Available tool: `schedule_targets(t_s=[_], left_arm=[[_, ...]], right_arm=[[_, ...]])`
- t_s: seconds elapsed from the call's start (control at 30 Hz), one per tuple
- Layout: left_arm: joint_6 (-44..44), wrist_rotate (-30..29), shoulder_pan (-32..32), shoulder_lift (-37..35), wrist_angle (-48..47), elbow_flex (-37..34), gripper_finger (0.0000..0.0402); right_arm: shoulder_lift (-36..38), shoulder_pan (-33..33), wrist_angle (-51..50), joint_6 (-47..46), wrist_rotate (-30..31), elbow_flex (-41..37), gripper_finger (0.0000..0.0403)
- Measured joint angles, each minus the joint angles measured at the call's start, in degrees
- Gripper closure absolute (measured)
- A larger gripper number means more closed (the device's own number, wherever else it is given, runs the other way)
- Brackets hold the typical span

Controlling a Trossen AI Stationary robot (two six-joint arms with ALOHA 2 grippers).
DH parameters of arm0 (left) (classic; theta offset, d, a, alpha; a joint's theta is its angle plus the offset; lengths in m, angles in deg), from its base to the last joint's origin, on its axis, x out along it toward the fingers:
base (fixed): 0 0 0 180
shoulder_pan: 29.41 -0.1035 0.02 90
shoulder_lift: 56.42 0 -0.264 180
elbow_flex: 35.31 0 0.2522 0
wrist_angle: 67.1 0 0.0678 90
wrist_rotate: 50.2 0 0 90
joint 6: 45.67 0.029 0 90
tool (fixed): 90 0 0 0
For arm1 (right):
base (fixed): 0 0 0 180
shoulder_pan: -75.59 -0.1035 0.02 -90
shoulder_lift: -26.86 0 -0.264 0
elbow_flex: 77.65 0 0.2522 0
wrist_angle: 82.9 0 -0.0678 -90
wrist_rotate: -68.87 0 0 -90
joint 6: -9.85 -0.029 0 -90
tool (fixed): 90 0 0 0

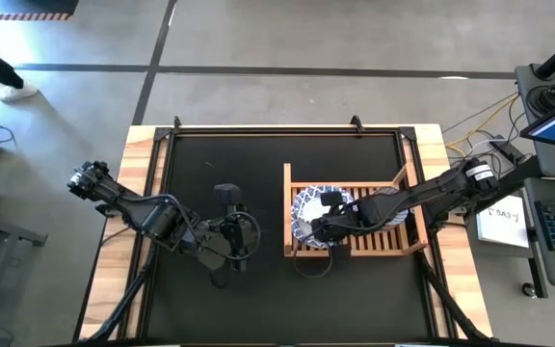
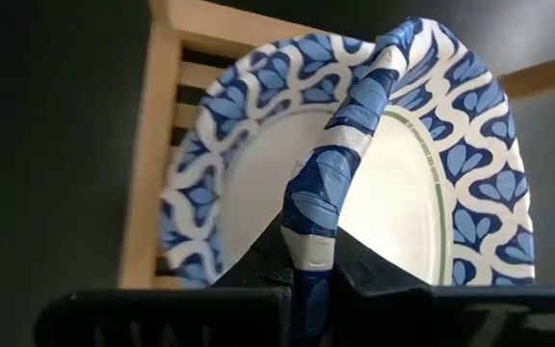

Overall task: Place and stack bowls onto a shelf
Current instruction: Stack the white bowl on top of the white bowl on the shelf, then return to Home Position

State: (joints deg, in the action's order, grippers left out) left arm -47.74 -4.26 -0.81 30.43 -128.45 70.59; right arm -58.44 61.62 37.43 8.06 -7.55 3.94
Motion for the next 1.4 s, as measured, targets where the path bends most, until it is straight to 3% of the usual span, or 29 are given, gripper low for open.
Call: schedule_targets(t_s=[0.13,0.47,0.8,0.9,1.1,1.27,1.4], left_arm=[[0.0,0.0,0.0,0.0,-0.5,0.0,0.0209],[0.0,0.0,0.0,0.0,-0.5,0.0,0.0209],[-0.2,0.0,0.0,0.0,-0.5,0.0,0.0209],[-0.5,0.0,0.0,0.0,-0.5,0.0,0.0209],[-0.6,0.0,0.0,0.0,-1.8,0.0,0.0209],[-7.9,0.0,0.0,-0.1,-8.4,0.0,0.0209],[-17.1,0.0,0.0,-0.6,-17.0,0.0,0.0209]], right_arm=[[0.0,0.0,2.7,3.0,2.8,-3.0,0.0394],[0.0,0.0,5.6,6.5,1.9,-6.5,0.0385],[0.0,0.1,5.4,7.9,1.6,-5.5,0.0284],[0.0,0.1,5.0,5.7,-1.9,-3.8,0.026],[0.0,0.0,-3.1,4.2,-3.5,2.9,0.0227],[0.6,0.0,-9.5,2.5,-3.5,8.5,0.0225],[3.3,0.3,-8.7,5.7,-3.6,9.1,0.023]])
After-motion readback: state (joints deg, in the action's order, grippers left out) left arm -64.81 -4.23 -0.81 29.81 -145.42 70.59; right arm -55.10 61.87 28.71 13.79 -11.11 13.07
